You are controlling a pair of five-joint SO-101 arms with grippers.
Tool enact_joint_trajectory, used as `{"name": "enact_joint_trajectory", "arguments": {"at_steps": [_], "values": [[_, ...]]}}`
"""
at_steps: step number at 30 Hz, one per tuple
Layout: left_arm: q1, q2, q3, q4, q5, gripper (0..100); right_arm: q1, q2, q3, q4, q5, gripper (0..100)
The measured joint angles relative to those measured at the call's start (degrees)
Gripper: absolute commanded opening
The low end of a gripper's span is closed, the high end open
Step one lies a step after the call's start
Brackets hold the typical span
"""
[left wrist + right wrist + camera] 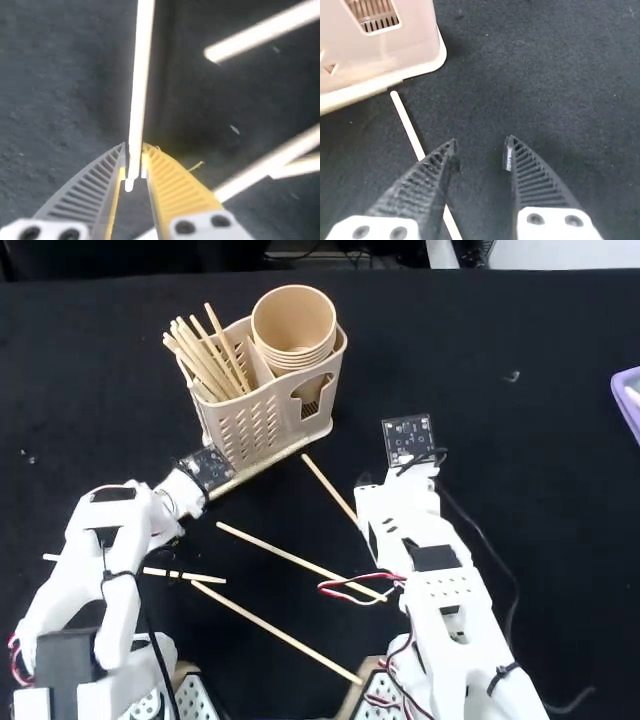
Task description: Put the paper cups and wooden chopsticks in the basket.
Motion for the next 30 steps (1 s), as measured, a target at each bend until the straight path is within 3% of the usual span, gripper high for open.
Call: {"name": "enact_joint_trajectory", "arguments": {"at_steps": [14,21,25,30], "values": [[1.76,-31.91,3.69,28.84,-9.32,3,0.00,0.00,0.00,0.00,0.00,15.2],[-5.63,-41.85,9.49,30.33,-15.03,3,0.00,0.00,0.00,-0.35,0.00,15.2],[-5.98,-46.15,14.51,30.24,-15.91,3,0.00,0.00,0.00,-0.35,0.00,15.2],[-6.42,-49.32,22.15,24.00,-15.91,3,0.00,0.00,0.00,-0.35,0.00,15.2]]}}
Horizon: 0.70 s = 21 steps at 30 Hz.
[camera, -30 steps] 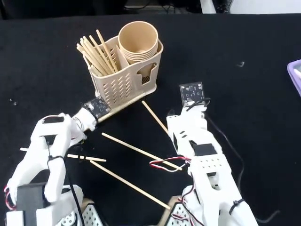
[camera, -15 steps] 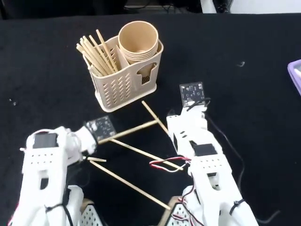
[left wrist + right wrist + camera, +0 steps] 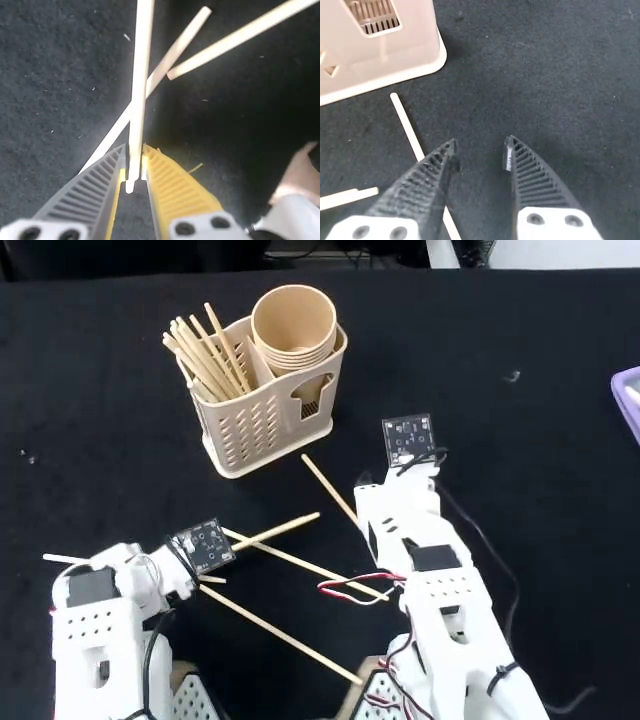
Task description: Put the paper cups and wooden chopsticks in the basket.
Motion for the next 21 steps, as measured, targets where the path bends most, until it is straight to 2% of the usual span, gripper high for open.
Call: {"name": "enact_joint_trajectory", "arguments": {"at_steps": [5,9,16,18,21], "values": [[-0.18,-0.18,1.93,-5.10,0.00,3,0.00,0.00,0.00,0.00,0.00,15.2],[-0.18,-0.18,2.64,-5.71,0.00,3,0.00,0.00,0.00,0.00,0.00,15.2],[-1.41,-0.88,1.76,-5.80,0.00,24,0.00,0.00,0.00,0.00,0.00,15.2],[-1.41,-0.88,0.00,-6.07,2.46,25,0.00,0.00,0.00,0.00,0.00,15.2],[0.88,-0.79,-3.69,-6.33,10.73,24,0.00,0.00,0.00,0.00,0.00,15.2]]}}
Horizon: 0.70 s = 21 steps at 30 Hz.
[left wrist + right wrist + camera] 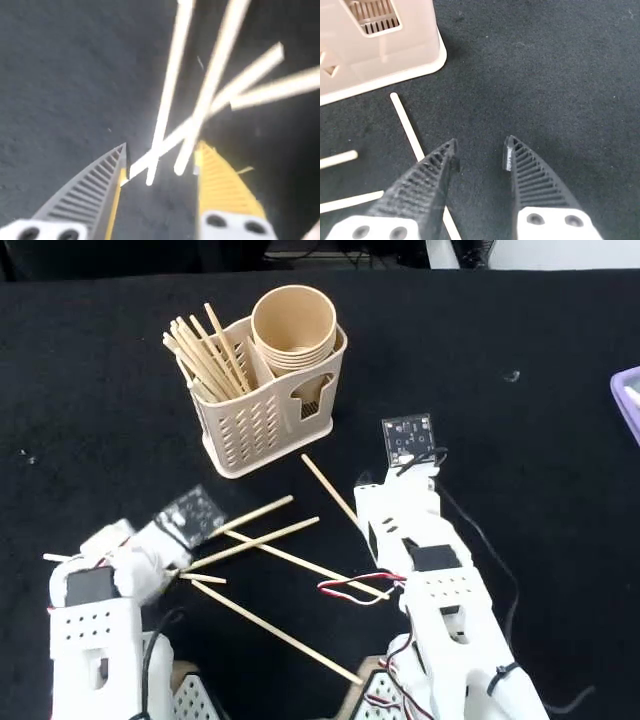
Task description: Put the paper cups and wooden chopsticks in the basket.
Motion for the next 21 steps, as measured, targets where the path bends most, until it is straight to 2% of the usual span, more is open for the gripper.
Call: {"name": "enact_joint_trajectory", "arguments": {"at_steps": [4,8,15,21], "values": [[8.53,0.00,-3.34,0.00,11.78,24,0.00,0.00,0.00,0.00,0.00,15.2],[16.44,1.14,-3.69,-2.02,18.90,24,0.00,0.00,0.18,0.00,0.00,15.2],[15.38,18.73,-8.26,-11.08,21.54,24,0.00,0.00,0.18,0.00,0.00,15.2],[14.95,37.98,-19.16,-12.48,21.80,24,0.00,0.00,0.18,0.00,0.00,15.2]]}}
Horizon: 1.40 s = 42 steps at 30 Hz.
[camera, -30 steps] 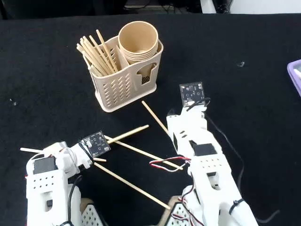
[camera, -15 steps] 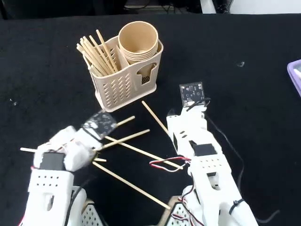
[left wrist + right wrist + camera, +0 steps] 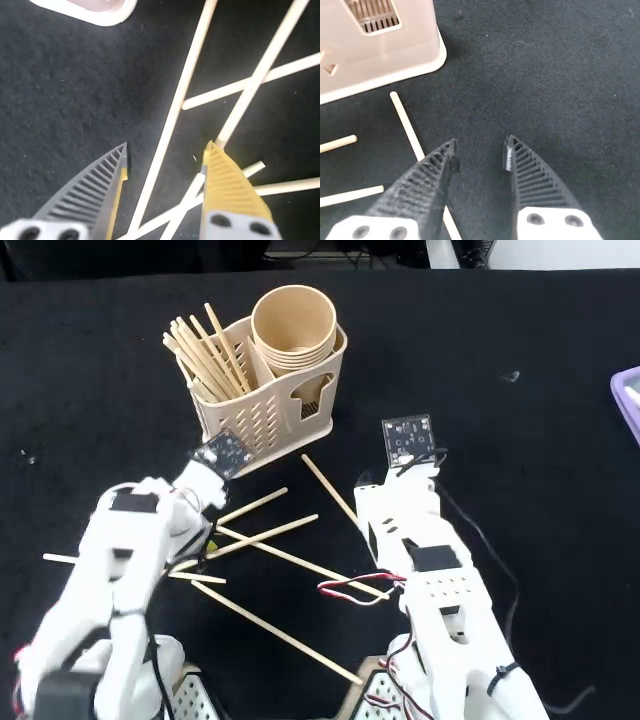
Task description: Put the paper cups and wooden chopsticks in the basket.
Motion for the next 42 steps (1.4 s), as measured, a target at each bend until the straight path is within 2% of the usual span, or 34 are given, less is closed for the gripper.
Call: {"name": "enact_joint_trajectory", "arguments": {"at_steps": [5,9,14,17,20,27,37,42], "values": [[0.00,9.32,-5.80,2.64,0.09,25,0.00,0.00,0.00,0.00,0.00,15.2],[0.00,10.81,-12.57,10.46,0.18,32,0.00,0.00,0.00,0.00,0.00,15.2],[0.00,11.43,-18.46,21.10,0.26,33,0.00,0.00,0.00,0.00,0.00,15.2],[0.00,11.60,-18.99,22.33,0.35,33,0.00,0.00,0.00,0.00,0.00,15.2],[0.00,11.60,-18.64,20.40,0.35,33,0.00,0.00,0.00,0.00,0.00,15.2],[0.00,11.60,-11.16,9.85,0.35,33,0.00,0.00,0.00,0.00,0.00,15.2],[-0.44,11.69,-9.76,5.98,0.26,33,0.00,0.00,0.00,0.00,0.00,15.2],[-2.20,16.35,-9.85,3.96,0.00,33,0.00,0.00,0.00,0.00,0.00,15.2]]}}
